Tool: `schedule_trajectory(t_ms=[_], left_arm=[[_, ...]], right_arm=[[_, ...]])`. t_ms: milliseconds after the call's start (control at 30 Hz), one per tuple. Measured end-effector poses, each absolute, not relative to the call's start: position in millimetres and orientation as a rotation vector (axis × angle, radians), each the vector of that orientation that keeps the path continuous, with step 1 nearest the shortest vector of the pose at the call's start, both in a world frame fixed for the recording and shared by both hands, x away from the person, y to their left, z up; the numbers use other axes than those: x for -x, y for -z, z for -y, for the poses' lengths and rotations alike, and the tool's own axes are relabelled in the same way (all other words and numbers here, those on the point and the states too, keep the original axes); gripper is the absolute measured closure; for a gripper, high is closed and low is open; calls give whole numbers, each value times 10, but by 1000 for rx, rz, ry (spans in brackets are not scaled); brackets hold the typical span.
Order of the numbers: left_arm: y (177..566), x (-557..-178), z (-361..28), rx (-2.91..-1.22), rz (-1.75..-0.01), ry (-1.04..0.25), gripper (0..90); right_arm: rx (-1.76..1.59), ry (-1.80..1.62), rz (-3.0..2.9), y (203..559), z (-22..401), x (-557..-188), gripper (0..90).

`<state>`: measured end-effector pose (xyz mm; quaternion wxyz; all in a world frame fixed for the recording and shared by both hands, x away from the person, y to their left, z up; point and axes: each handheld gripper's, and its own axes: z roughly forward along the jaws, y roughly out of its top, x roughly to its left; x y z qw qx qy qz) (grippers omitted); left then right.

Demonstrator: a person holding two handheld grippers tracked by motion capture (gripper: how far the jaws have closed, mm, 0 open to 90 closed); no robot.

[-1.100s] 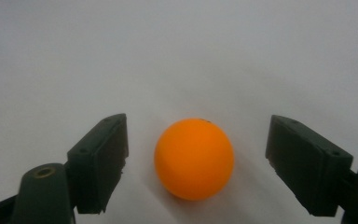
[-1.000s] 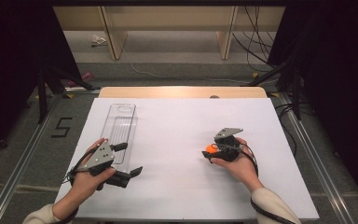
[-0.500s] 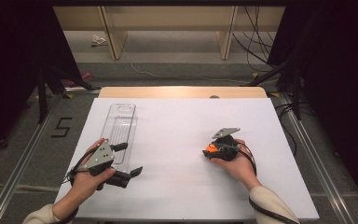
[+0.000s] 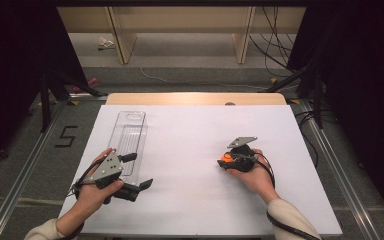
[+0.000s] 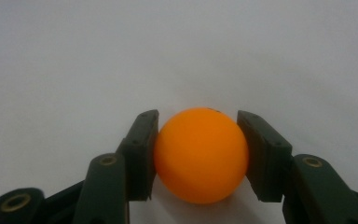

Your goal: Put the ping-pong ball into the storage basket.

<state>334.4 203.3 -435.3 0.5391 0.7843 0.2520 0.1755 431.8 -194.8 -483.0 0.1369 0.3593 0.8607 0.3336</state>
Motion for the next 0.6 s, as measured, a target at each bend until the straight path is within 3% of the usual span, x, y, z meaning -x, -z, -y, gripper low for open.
schedule_trajectory(t_ms=[600], left_arm=[[4351,-3342,-2034,-1861,-599,-420,23]], right_arm=[[-1033,-1011,-2462,4742,1943,-4302,514]])
